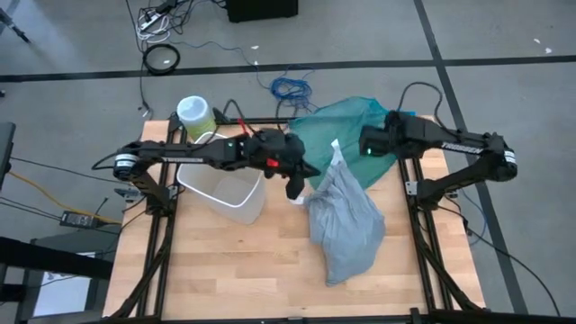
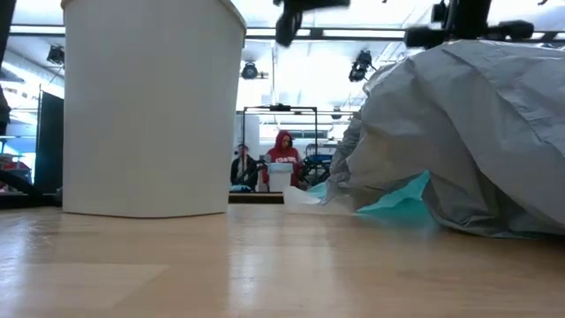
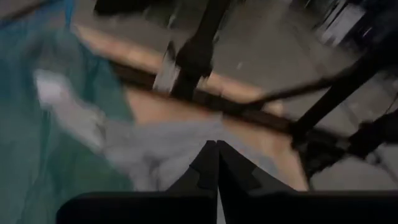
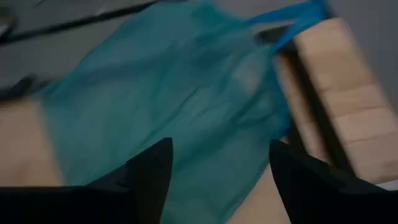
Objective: Place trash/remove bag and relplace
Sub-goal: Put the new dark blue trash bag into the trash bin
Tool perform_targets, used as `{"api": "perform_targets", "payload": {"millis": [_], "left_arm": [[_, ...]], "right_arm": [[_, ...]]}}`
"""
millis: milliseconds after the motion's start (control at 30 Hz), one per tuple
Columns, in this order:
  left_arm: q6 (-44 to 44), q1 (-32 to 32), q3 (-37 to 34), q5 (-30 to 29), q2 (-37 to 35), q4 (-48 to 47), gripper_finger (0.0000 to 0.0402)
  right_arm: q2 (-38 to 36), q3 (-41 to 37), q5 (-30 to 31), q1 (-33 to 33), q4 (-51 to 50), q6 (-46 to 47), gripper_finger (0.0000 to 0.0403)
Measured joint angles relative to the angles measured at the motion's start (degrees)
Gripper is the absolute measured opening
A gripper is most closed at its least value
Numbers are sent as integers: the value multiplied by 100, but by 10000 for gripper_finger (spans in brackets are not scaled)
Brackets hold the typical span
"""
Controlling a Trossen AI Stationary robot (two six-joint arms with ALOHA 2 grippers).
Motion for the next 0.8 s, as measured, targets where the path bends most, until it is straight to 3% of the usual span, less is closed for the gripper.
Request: {"api": "perform_targets", "payload": {"millis": [267, 567, 800], "left_arm": [[-146, -2, 0, 61, -852, 331, 7], [123, 0, 2, 61, -1573, 191, 7], [350, 0, 2, 57, -1736, 109, 7]], "right_arm": [[8, -766, -533, -1604, 355, -770, 242], [21, -1690, -1714, -3032, 2842, -2778, 280], [-42, -1335, -1403, -4105, 2816, -3515, 291]]}}
